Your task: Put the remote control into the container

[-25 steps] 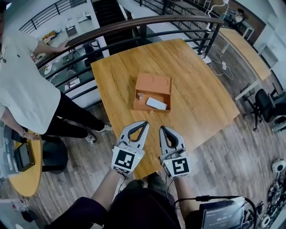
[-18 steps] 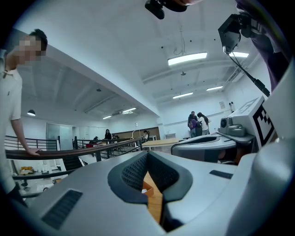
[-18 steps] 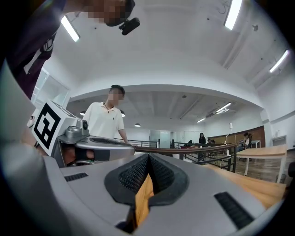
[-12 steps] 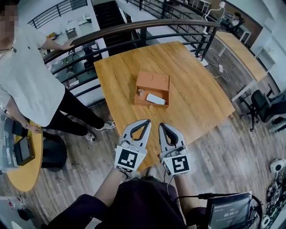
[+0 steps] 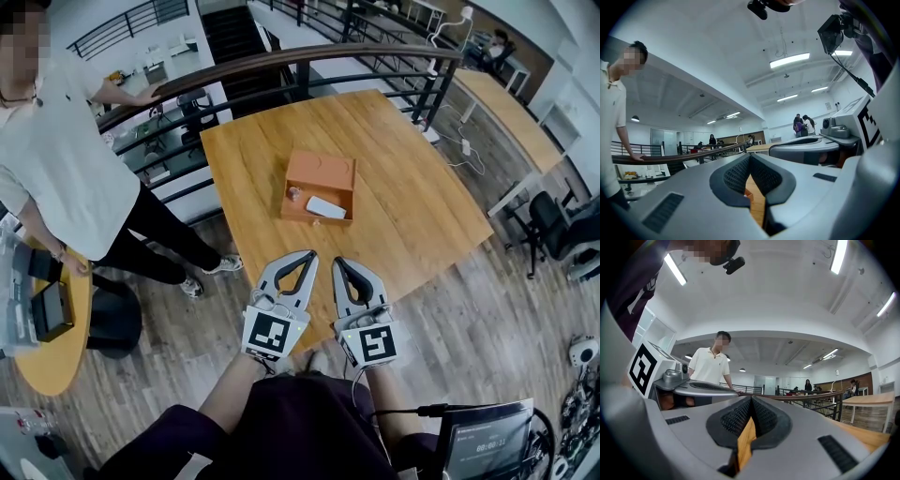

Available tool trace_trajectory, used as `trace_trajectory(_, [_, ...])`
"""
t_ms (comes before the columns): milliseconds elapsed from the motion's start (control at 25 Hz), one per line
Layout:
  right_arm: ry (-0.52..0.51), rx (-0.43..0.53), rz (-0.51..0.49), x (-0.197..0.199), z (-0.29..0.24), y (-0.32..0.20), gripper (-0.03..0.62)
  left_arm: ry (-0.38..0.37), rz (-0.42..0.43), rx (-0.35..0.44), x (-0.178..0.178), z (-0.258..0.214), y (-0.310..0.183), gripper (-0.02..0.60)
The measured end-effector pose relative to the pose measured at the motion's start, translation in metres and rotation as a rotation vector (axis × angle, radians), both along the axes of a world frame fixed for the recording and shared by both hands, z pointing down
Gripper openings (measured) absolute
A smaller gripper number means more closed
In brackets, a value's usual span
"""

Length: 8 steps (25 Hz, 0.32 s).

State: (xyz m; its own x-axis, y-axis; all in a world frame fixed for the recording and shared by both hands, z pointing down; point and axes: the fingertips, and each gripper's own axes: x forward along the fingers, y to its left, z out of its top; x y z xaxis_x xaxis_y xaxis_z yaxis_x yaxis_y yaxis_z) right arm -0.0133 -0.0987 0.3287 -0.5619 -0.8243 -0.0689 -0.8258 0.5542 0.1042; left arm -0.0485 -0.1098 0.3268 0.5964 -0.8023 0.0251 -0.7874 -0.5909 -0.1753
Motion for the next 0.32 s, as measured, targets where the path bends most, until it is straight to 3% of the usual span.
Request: trace_trajectory(320, [0.003, -0.001, 0.006, 0.0073, 0.0038, 0.0028, 0.015, -0.012, 0.006, 0.006, 0.0075, 0.0034, 0.0033, 0.01])
